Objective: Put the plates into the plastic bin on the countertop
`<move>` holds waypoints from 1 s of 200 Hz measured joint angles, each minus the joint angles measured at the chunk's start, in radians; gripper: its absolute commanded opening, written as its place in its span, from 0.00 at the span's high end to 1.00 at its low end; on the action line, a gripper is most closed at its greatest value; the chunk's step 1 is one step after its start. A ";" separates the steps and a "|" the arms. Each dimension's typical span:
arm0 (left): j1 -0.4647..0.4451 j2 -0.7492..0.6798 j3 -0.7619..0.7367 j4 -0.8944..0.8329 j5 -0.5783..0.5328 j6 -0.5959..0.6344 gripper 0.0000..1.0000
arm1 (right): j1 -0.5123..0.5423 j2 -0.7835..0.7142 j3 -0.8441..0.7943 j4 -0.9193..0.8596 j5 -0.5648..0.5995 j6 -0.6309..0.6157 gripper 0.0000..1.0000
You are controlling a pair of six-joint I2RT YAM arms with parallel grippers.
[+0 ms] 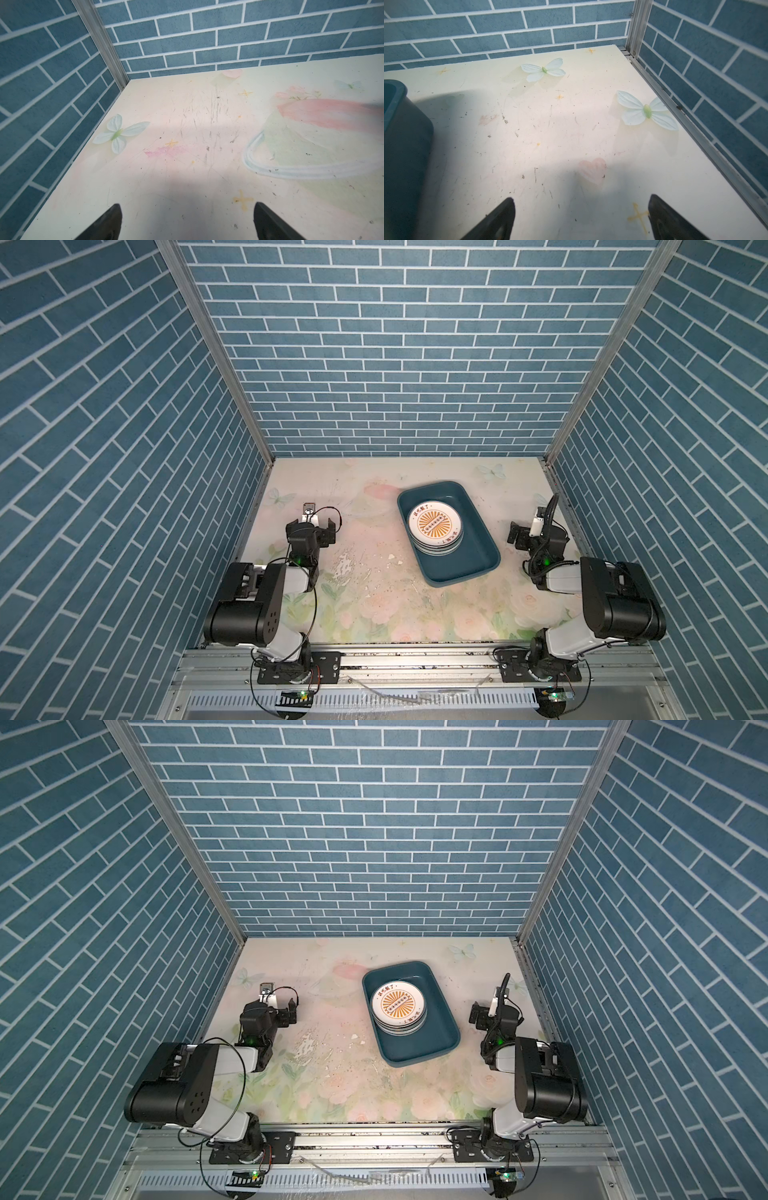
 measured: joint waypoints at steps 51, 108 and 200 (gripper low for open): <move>0.000 0.000 0.000 0.000 0.000 0.000 0.00 | 0.000 0.000 0.017 -0.015 -0.048 -0.002 0.01; 0.000 0.000 0.000 0.000 0.000 0.000 0.00 | 0.000 0.000 0.018 -0.024 -0.058 -0.003 0.01; 0.000 0.000 0.000 0.000 0.000 0.000 0.00 | 0.000 0.000 0.018 -0.031 -0.058 -0.003 0.01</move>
